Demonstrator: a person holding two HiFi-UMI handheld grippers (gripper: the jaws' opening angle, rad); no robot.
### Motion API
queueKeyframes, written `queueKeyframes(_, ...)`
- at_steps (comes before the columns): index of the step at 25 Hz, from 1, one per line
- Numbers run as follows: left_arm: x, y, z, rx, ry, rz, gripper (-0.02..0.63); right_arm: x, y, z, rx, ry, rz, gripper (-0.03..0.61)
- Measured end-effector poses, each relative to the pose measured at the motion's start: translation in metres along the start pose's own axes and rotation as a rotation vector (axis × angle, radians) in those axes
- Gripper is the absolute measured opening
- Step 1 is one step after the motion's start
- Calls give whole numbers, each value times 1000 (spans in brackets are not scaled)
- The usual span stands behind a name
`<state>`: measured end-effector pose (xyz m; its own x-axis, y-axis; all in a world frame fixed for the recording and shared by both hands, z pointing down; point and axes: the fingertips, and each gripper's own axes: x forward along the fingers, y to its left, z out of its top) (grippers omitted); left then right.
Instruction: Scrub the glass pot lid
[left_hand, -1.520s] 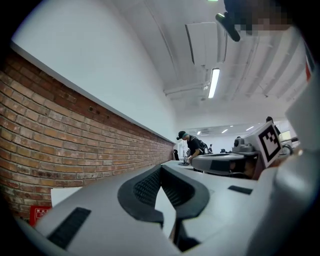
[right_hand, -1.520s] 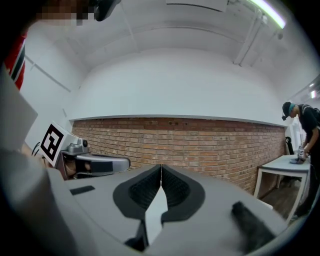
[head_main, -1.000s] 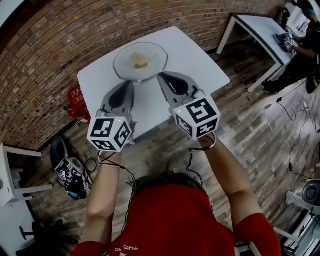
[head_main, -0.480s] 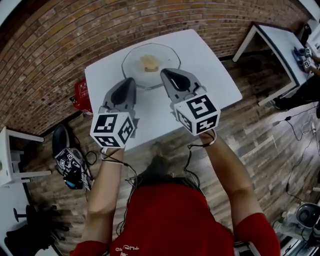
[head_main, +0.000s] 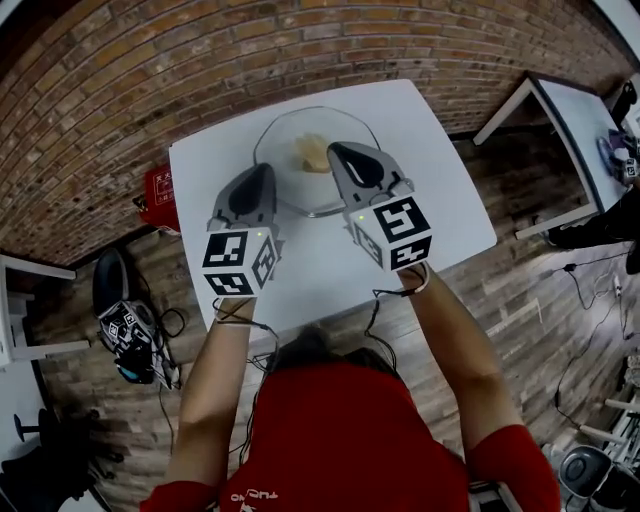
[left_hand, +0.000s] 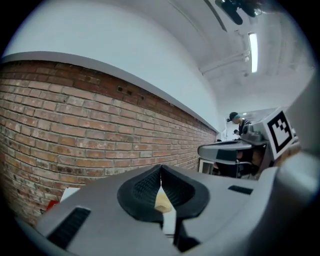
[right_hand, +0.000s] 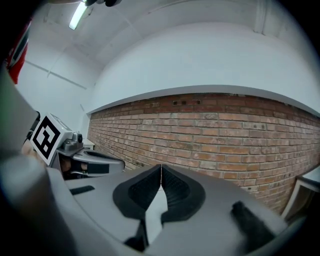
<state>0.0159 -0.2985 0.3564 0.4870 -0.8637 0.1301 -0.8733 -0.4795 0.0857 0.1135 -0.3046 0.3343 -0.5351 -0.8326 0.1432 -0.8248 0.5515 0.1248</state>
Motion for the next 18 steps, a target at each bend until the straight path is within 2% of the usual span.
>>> queueKeyframes(7, 37, 42, -28, -39, 88, 62, 18, 51, -11, -27, -11, 90, 7, 31)
queueKeyframes(18, 66, 83, -82, -154, 258, 162, 28, 102, -31, -90, 20, 291, 60, 34)
